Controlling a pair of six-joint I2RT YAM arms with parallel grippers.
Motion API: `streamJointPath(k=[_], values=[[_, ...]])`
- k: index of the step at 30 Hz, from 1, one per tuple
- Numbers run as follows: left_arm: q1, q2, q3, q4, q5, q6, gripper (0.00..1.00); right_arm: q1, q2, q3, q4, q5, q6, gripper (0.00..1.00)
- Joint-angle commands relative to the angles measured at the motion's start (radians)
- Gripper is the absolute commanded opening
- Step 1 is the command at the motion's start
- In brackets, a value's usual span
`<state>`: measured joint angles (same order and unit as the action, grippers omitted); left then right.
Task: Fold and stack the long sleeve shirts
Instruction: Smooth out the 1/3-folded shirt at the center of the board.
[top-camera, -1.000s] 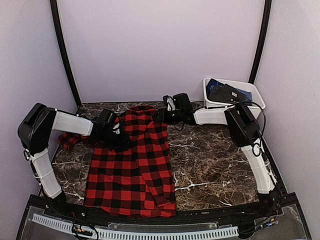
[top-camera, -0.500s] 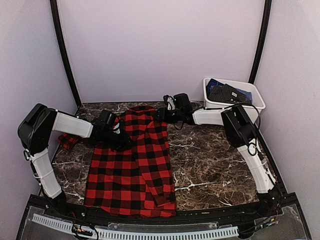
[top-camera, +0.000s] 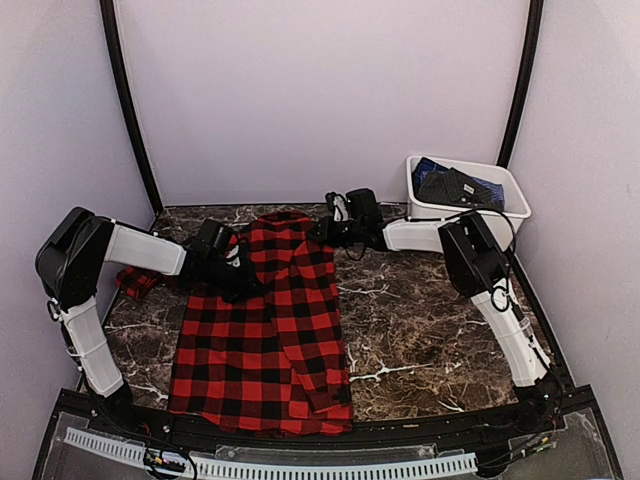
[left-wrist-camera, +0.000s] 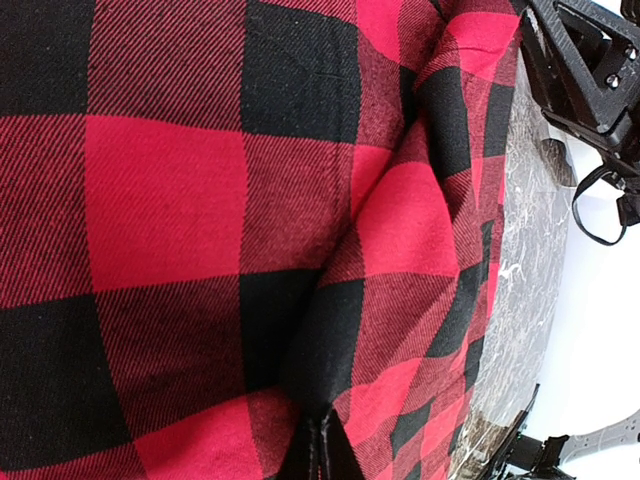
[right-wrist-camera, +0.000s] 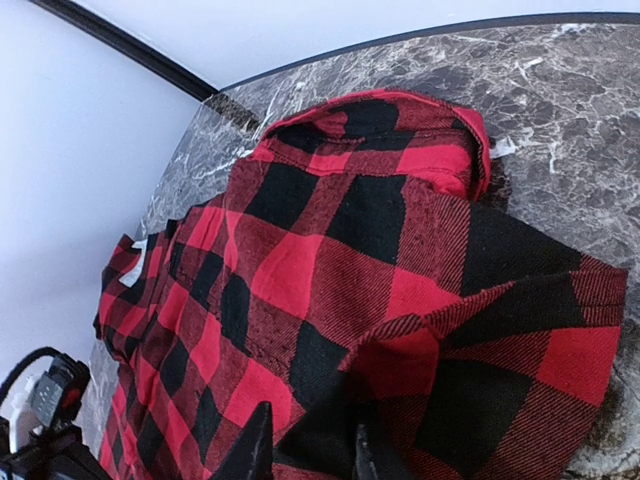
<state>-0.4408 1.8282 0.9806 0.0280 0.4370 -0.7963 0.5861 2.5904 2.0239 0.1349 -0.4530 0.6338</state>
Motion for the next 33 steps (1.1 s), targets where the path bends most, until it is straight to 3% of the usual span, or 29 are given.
streamJointPath(k=[1,6,9,23,27,30,33], values=[[0.005,-0.058,-0.018,-0.007,-0.013,0.009,0.0,-0.008,0.016,0.037,0.04,-0.012,0.007,0.19],[0.005,-0.078,-0.039,-0.008,-0.029,0.002,0.0,-0.011,0.016,0.043,0.045,-0.007,0.006,0.04],[0.005,-0.089,-0.054,0.001,-0.037,-0.005,0.0,-0.014,0.015,0.044,0.045,0.002,0.005,0.0],[0.005,-0.107,-0.108,0.023,-0.062,-0.036,0.0,-0.031,0.029,0.061,0.067,-0.008,0.024,0.0],[0.005,-0.116,-0.101,0.005,-0.087,-0.035,0.0,-0.032,0.026,0.062,0.043,-0.018,0.015,0.15],[0.005,-0.134,-0.094,-0.016,-0.133,-0.022,0.19,-0.032,-0.001,0.061,-0.007,-0.004,-0.012,0.34],[0.005,-0.17,-0.078,-0.071,-0.181,-0.001,0.3,-0.035,-0.039,0.058,-0.076,0.045,-0.045,0.44]])
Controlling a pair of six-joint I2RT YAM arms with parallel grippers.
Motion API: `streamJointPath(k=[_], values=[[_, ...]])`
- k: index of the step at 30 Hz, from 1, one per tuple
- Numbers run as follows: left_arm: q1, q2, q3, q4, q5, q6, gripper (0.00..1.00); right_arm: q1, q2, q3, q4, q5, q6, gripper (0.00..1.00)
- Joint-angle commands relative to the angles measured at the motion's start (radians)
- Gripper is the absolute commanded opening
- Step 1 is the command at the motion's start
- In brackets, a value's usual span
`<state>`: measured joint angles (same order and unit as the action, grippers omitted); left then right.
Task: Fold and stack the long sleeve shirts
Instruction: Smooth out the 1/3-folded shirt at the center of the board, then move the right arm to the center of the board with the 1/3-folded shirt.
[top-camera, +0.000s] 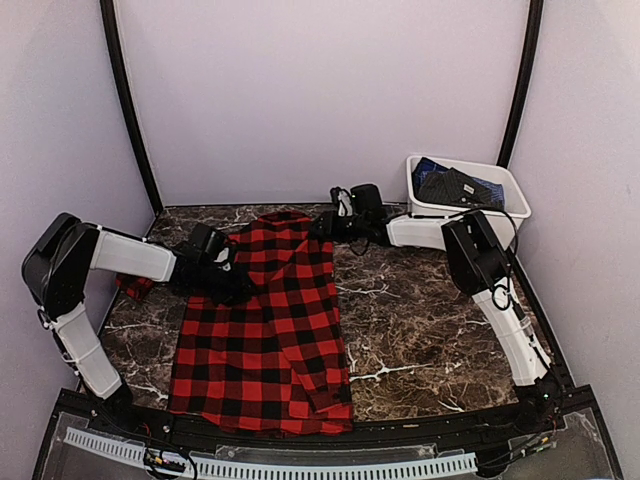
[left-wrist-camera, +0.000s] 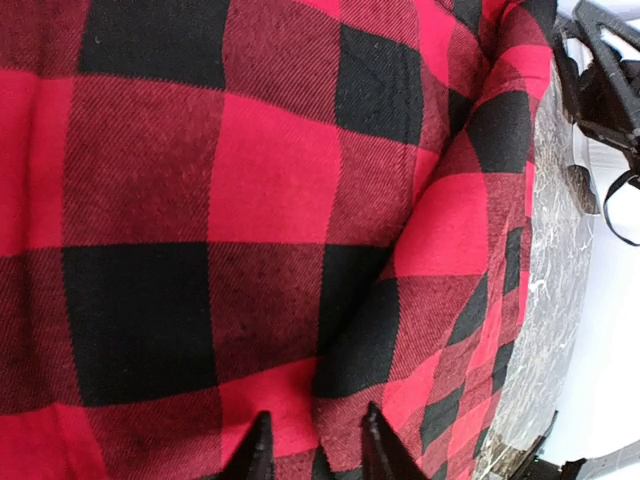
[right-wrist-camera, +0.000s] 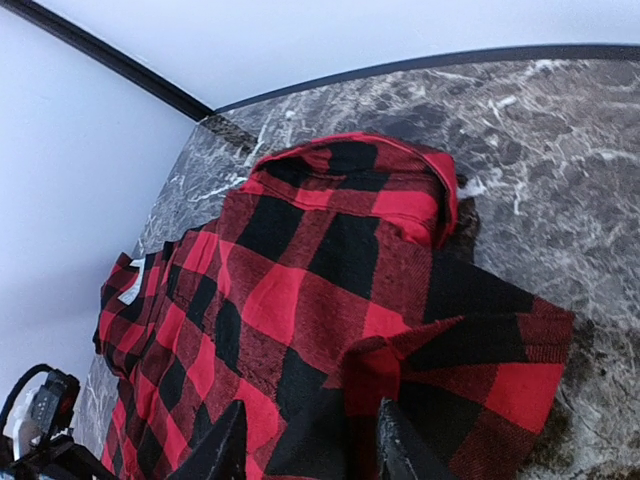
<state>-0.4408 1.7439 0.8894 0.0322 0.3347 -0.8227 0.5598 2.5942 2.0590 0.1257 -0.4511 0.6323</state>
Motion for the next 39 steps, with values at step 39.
streamJointPath(k=[39], values=[[-0.023,0.495,0.583,0.08,0.104,0.2,0.18,0.096,-0.505,-0.659,-0.212,0.074,-0.046,0.42]])
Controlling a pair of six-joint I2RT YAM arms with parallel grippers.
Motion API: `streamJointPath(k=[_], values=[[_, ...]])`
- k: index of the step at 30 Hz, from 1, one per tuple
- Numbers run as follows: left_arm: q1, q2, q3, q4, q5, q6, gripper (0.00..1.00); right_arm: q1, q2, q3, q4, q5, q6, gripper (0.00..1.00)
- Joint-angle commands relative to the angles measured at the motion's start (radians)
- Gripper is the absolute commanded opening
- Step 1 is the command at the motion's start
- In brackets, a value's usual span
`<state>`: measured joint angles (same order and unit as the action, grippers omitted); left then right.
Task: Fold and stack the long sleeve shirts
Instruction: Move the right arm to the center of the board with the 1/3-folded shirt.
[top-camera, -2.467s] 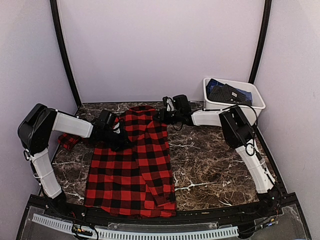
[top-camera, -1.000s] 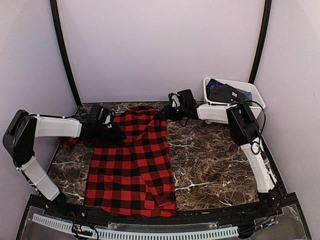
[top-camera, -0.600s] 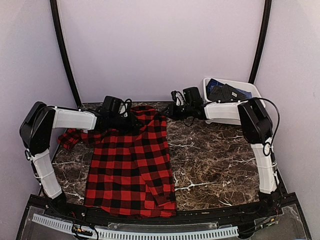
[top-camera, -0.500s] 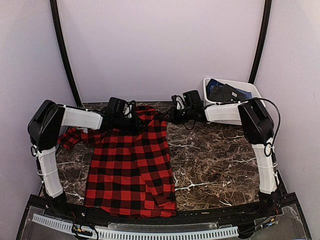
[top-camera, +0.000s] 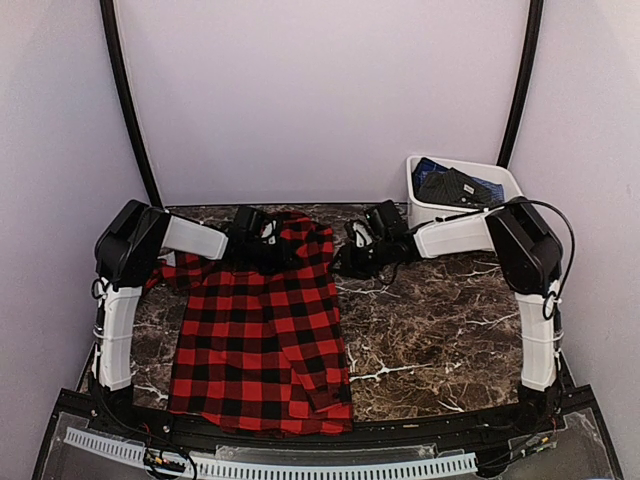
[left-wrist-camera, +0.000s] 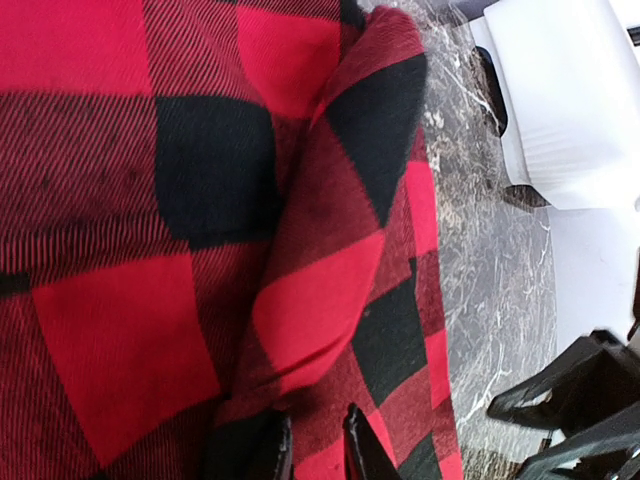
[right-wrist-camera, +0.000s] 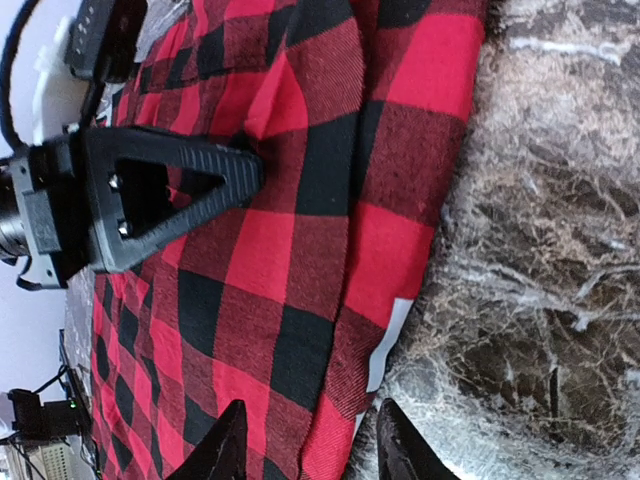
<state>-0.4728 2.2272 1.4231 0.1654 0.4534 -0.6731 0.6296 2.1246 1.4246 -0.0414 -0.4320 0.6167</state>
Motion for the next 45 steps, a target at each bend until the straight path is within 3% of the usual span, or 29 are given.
streamJointPath(k=[1,10,16,28,36,45], values=[[0.01,0.013,0.056,-0.063,-0.013,0.054,0.18,0.034,-0.033,-0.024,-0.058,0.063,-0.034,0.43],[0.01,-0.025,0.158,-0.14,0.037,0.088,0.26,0.064,-0.02,-0.036,-0.094,0.129,-0.038,0.43],[0.01,-0.111,0.167,-0.215,-0.01,0.087,0.29,0.071,0.012,-0.016,-0.094,0.15,-0.033,0.38],[0.038,-0.366,-0.041,-0.344,-0.18,0.093,0.28,0.063,0.109,0.084,-0.086,0.212,-0.005,0.24],[0.046,-0.491,-0.119,-0.402,-0.233,0.126,0.28,0.047,0.151,0.108,-0.077,0.232,0.021,0.0],[0.046,-0.537,-0.164,-0.416,-0.236,0.122,0.28,-0.037,0.103,0.029,-0.063,0.244,0.005,0.0]])
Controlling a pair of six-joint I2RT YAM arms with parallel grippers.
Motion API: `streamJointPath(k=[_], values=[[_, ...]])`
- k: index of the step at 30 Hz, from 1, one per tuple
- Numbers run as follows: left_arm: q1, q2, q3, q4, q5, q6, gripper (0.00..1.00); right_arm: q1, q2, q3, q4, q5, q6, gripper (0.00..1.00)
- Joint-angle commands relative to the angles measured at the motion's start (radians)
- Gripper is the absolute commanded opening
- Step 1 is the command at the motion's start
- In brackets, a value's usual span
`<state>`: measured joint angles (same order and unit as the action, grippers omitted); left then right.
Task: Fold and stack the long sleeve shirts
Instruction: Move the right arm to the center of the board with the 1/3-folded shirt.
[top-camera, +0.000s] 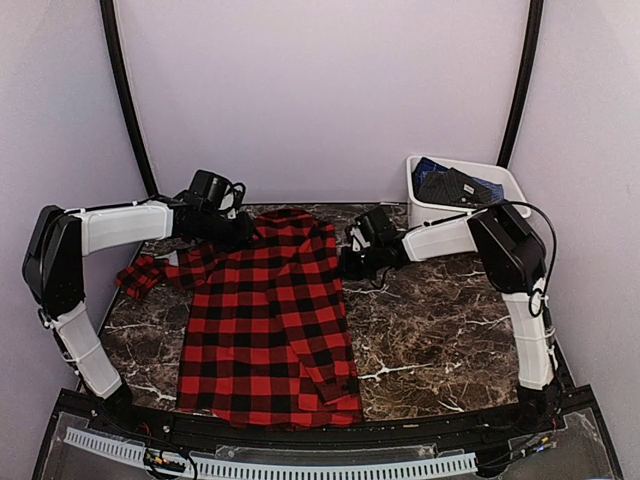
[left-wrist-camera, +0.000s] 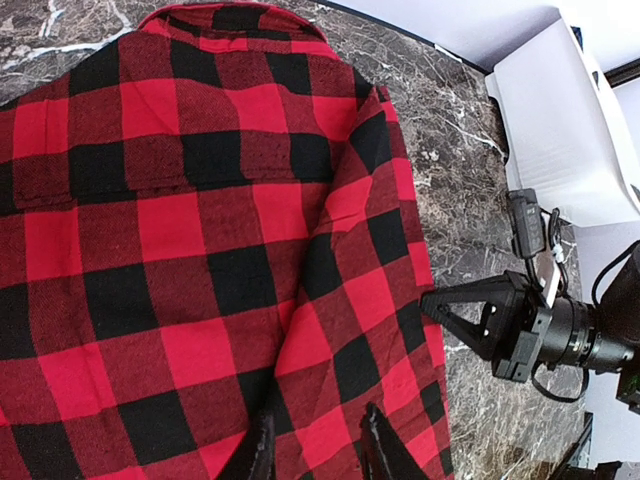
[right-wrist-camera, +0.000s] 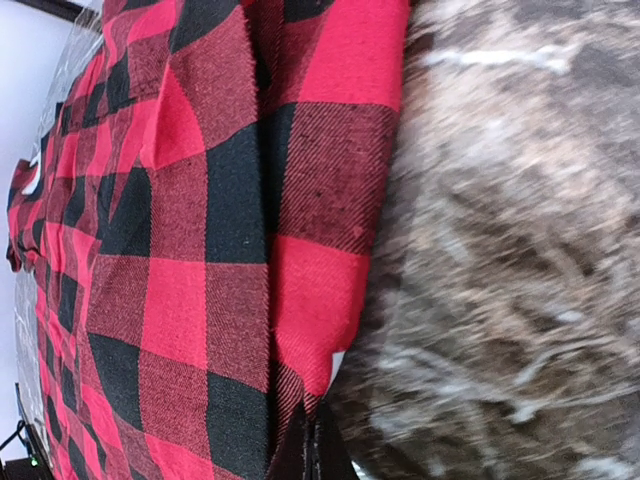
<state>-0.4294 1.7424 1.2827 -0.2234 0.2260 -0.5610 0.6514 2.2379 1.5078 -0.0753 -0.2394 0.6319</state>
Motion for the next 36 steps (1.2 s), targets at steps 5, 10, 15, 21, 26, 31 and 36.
streamJointPath(k=[5,10,15,21,26,31,36], values=[[0.003,-0.043,-0.032,-0.017,0.005,-0.002,0.28,-0.114,-0.048,-0.098,-0.04,0.071,-0.035,0.0],[0.003,-0.033,-0.034,-0.019,-0.007,-0.002,0.28,-0.163,-0.083,-0.139,-0.048,0.097,-0.058,0.0],[0.005,-0.034,-0.033,-0.031,-0.035,-0.005,0.29,-0.197,-0.099,-0.149,-0.081,0.147,-0.085,0.0],[0.036,-0.063,-0.066,-0.037,-0.098,-0.039,0.29,-0.22,-0.121,-0.152,-0.09,0.149,-0.11,0.0],[0.081,-0.129,-0.136,-0.018,-0.14,-0.089,0.32,-0.216,-0.15,-0.133,-0.115,0.142,-0.135,0.1],[0.115,-0.184,-0.177,-0.024,-0.206,-0.126,0.32,-0.214,-0.192,-0.129,-0.129,0.143,-0.154,0.28],[0.141,-0.227,-0.213,-0.076,-0.356,-0.18,0.32,-0.189,-0.237,-0.112,-0.15,0.149,-0.177,0.47]])
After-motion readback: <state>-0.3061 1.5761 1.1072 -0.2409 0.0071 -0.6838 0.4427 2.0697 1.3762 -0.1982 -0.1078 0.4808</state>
